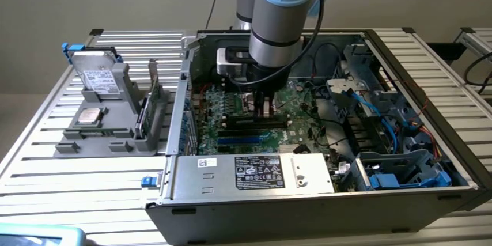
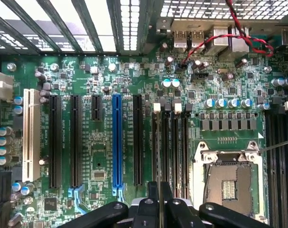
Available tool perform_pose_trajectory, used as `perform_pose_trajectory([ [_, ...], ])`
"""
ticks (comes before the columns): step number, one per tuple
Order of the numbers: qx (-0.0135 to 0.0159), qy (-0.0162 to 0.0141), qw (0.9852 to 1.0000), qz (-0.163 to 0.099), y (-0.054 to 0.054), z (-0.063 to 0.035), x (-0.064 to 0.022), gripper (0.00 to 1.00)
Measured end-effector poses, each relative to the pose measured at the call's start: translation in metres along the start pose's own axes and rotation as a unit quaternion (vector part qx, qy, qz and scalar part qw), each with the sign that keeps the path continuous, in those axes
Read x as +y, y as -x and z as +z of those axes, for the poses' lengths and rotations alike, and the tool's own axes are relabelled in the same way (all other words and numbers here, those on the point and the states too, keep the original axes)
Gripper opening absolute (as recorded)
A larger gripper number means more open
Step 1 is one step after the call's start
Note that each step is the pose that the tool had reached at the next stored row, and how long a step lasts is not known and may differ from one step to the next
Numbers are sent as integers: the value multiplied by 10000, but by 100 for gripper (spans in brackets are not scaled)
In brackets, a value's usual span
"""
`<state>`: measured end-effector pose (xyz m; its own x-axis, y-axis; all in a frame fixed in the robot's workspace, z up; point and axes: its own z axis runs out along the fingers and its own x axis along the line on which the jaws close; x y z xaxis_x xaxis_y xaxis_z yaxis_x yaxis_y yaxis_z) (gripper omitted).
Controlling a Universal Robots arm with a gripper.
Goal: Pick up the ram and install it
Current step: 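Insert the ram into the slot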
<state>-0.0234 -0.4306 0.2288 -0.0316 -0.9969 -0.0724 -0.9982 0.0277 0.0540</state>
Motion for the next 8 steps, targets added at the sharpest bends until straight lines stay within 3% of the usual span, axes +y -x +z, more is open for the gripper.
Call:
perform_pose_trajectory([
  [8,6,-2,10000,-5,1,-6,-1,14],
])
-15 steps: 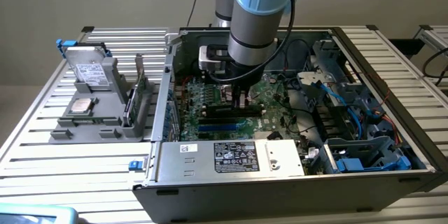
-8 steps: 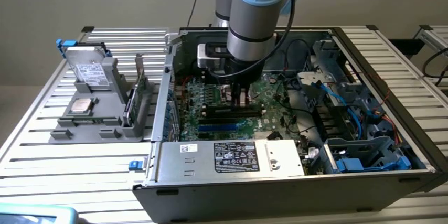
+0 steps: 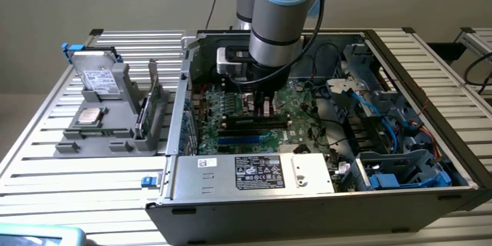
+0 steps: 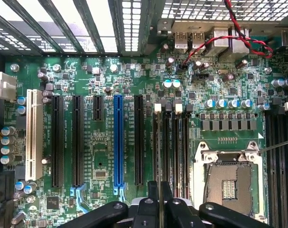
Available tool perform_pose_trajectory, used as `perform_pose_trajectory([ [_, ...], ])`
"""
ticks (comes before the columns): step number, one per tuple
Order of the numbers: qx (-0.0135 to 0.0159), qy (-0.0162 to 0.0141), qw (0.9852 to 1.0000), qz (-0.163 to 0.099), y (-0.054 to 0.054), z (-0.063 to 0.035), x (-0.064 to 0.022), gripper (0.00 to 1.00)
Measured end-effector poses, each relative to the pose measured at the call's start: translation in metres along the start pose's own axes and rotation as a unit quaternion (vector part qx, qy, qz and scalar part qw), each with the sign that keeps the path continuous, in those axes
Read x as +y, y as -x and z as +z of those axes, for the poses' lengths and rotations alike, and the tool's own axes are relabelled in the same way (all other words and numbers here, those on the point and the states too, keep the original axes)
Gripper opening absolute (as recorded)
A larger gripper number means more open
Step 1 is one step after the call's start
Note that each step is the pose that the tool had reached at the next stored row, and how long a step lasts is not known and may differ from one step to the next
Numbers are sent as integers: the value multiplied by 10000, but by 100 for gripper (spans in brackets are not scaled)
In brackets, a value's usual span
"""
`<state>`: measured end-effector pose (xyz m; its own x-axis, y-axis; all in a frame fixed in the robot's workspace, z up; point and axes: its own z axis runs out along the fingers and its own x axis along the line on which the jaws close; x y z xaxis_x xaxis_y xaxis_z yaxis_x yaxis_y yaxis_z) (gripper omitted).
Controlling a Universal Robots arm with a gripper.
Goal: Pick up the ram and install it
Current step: 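Insert the ram into the slot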
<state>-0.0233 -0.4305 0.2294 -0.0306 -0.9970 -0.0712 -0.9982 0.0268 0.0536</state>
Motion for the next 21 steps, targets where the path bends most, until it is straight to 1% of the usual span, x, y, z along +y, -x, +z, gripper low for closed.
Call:
perform_pose_trajectory([
  [12,1,1,10000,-9,1,29,-2,14],
  [21,8,10,9999,-143,2,42,-2,14],
])
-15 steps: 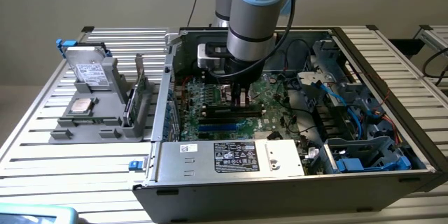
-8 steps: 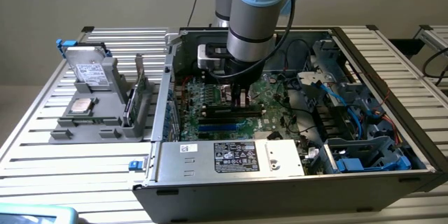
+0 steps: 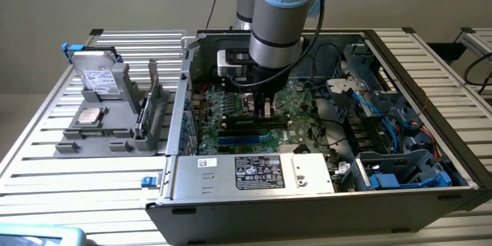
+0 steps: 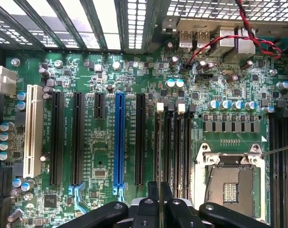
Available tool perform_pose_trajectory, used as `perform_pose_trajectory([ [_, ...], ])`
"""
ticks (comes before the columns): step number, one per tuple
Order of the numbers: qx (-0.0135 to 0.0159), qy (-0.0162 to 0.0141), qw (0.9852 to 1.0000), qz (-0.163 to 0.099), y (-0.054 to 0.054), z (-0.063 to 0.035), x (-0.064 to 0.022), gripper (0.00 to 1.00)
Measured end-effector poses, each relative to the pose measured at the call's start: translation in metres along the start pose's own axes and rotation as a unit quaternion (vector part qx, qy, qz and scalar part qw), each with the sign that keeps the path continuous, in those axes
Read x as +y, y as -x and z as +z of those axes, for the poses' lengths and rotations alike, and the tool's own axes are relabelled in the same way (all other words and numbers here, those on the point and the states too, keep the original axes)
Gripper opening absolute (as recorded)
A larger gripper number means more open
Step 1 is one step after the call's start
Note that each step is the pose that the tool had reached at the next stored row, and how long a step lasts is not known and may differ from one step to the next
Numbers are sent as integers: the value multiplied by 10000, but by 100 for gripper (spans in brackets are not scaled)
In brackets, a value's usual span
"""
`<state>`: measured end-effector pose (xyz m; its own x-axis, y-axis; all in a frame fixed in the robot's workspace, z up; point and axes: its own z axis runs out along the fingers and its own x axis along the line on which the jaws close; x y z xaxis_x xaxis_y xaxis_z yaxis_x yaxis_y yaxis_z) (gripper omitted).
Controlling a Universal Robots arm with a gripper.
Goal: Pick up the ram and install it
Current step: 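Insert the ram into the slot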
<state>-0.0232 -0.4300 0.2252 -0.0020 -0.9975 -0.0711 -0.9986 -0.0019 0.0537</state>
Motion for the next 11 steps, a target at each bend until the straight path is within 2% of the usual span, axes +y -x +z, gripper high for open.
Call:
perform_pose_trajectory([
  [11,2,0,10000,-31,-1,17,-1,14],
])
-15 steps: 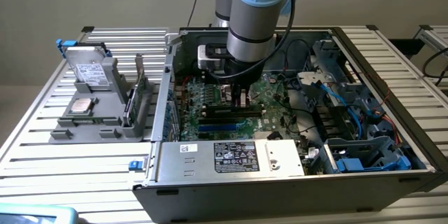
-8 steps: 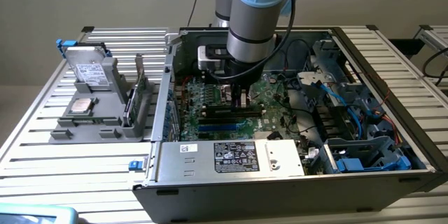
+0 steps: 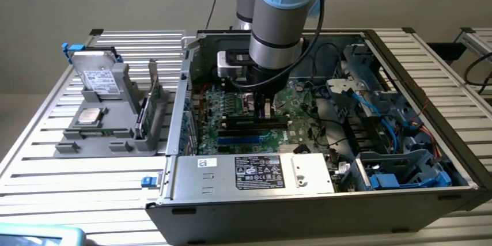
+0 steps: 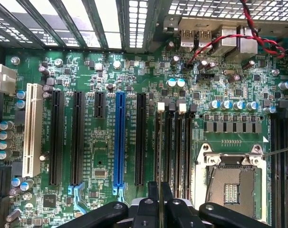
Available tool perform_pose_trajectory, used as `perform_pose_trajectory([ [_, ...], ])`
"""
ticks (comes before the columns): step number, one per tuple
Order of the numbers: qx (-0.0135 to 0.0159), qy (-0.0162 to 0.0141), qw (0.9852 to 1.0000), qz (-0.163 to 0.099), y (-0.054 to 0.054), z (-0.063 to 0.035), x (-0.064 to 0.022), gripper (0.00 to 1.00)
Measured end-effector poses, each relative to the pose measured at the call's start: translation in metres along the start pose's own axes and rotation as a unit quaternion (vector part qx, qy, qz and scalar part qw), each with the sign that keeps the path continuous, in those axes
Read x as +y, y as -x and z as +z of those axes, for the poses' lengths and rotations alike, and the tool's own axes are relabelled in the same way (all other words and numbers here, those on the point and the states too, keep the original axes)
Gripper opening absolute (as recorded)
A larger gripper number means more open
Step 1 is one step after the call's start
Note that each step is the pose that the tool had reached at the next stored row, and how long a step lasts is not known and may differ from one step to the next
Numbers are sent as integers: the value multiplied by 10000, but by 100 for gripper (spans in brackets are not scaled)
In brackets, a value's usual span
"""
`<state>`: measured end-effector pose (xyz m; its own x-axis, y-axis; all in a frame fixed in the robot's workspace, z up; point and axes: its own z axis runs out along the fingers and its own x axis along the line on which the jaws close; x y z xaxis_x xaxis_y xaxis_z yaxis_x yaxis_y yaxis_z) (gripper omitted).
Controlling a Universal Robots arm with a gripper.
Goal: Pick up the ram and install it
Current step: 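Insert the ram into the slot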
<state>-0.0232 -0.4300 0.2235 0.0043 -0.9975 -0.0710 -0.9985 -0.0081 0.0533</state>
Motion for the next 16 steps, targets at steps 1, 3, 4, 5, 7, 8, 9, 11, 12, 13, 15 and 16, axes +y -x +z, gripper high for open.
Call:
perform_pose_trajectory([
  [1,0,0,10000,-4,0,0,0,14],
  [3,1,0,10000,-6,0,0,0,14],
  [4,1,0,10000,-6,0,0,0,14],
  [5,1,0,10000,-6,0,0,0,14],
  [7,1,0,10000,-7,0,1,-1,14],
  [8,0,1,10000,-7,0,1,-2,14],
  [9,0,1,10000,-7,0,2,-2,14],
  [11,0,1,10000,-7,0,4,-4,14],
  [12,0,1,10000,-7,0,4,-4,14],
  [13,1,2,10000,-7,0,4,-4,14],
  [15,0,2,10000,-7,0,5,-4,14],
  [16,0,6,10000,-6,0,5,-3,15],
])
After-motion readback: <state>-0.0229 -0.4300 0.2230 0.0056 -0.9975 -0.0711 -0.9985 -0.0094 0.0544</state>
